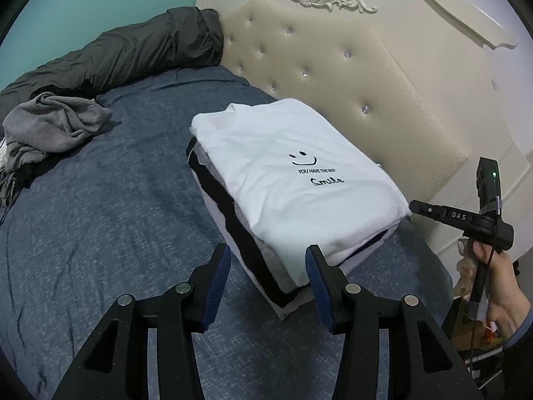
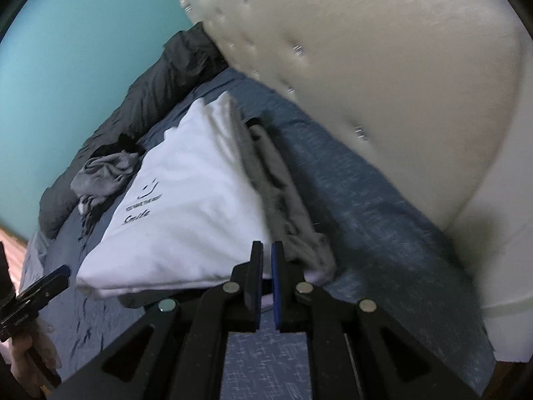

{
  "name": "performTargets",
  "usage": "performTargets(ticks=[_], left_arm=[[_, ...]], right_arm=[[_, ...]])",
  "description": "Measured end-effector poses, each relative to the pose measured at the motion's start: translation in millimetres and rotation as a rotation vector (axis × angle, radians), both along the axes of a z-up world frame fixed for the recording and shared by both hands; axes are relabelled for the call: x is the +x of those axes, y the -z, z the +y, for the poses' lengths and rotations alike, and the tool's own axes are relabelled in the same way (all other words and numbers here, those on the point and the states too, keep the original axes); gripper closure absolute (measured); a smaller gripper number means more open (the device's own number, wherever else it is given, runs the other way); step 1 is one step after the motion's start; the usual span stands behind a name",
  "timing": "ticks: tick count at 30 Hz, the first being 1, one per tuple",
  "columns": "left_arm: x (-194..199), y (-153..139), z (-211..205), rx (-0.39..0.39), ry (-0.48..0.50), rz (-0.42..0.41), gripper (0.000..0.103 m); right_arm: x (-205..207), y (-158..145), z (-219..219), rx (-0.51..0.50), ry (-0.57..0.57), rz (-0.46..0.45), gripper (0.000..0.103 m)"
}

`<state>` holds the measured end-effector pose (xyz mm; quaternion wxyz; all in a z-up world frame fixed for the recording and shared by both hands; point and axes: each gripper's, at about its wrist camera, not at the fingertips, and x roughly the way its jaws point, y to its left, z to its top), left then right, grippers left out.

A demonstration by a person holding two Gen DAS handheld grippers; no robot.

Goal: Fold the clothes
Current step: 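Open the right tool and pull it back from the stack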

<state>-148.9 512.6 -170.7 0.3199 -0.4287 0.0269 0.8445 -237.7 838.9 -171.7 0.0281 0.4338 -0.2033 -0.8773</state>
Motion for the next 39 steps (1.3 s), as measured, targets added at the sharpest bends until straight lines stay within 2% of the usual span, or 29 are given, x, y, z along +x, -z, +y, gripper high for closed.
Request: performTargets(ticks=[5, 9, 24, 29, 39], left_arm=[[15.8, -17.4, -10.7, 0.003, -0.001, 0.021, 0.051], [30.3, -36.8, -19.2, 0.012, -0.006, 0.043, 0.044], [94.4, -94.6, -49.2, 0.037, -0.004, 0.111, 0.038], [114.5, -109.9, -58.6, 0.048, -0.005, 0.131, 0.035], [148.5, -130.1, -75.4, 0.068, 0.000, 0.165, 0.029]], right_arm=[[12.7, -19.0, -5.0, 0.021, 0.004, 0.022, 0.099], [29.8, -36.4, -16.4, 0.035, -0.006, 0.046, 0.099], [108.8, -106.6, -71.3, 0.074, -0.033, 0.147, 0.098], [134.2, -129.5, -85.6, 0.128, -0.030, 0.169, 0.095], [178.4, -151.3, -99.5, 0.146, 0.005, 0.191, 0.086]])
